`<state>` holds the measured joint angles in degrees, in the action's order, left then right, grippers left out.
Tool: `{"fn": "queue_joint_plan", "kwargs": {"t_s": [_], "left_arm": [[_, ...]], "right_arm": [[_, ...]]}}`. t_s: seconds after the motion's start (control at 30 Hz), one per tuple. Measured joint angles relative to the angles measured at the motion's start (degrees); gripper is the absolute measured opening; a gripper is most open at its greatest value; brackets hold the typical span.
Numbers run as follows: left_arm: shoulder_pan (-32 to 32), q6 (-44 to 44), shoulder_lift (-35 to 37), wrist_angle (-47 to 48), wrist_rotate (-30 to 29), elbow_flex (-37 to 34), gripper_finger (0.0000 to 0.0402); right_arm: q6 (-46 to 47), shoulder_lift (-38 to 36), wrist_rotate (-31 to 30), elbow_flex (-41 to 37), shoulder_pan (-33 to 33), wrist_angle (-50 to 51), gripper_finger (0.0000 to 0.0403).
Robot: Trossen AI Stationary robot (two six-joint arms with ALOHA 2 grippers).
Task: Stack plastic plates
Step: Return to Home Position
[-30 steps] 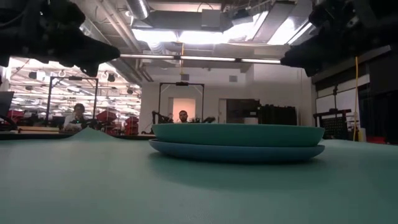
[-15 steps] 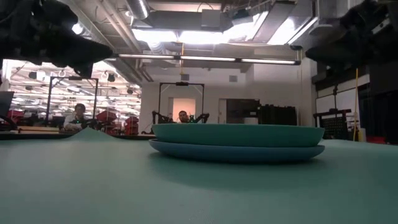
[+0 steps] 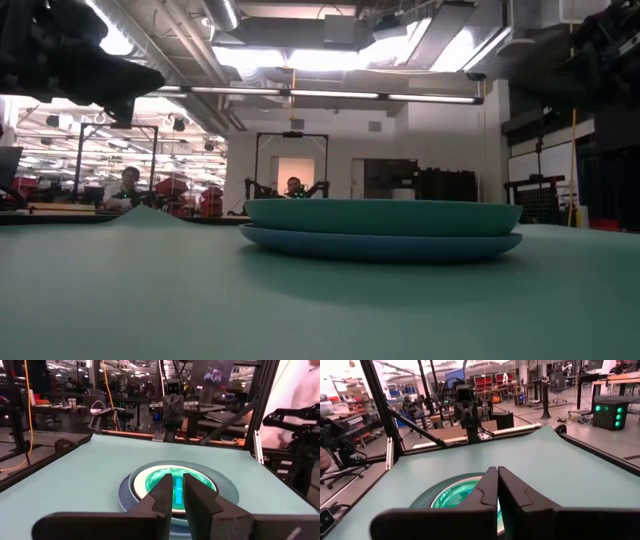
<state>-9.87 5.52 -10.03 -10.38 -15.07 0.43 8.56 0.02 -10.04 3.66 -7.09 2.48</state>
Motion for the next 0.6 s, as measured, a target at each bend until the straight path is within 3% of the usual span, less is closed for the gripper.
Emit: {"fn": "queue_joint_plan", "kwargs": {"t_s": [0.17,0.27,0.6], "left_arm": [[0.0,0.3,9.8,7.7,1.1,0.0,0.0037],[0.0,0.0,9.9,8.6,3.6,0.7,0.0036],[0.0,-0.5,9.8,10.3,2.5,0.9,0.0037]], "right_arm": [[0.0,0.1,0.0,0.0,0.0,2.0,0.0003],[0.1,0.1,0.8,0.0,0.0,3.0,0.0003],[0.2,0.2,0.6,0.1,0.0,5.1,0.0003]]}}
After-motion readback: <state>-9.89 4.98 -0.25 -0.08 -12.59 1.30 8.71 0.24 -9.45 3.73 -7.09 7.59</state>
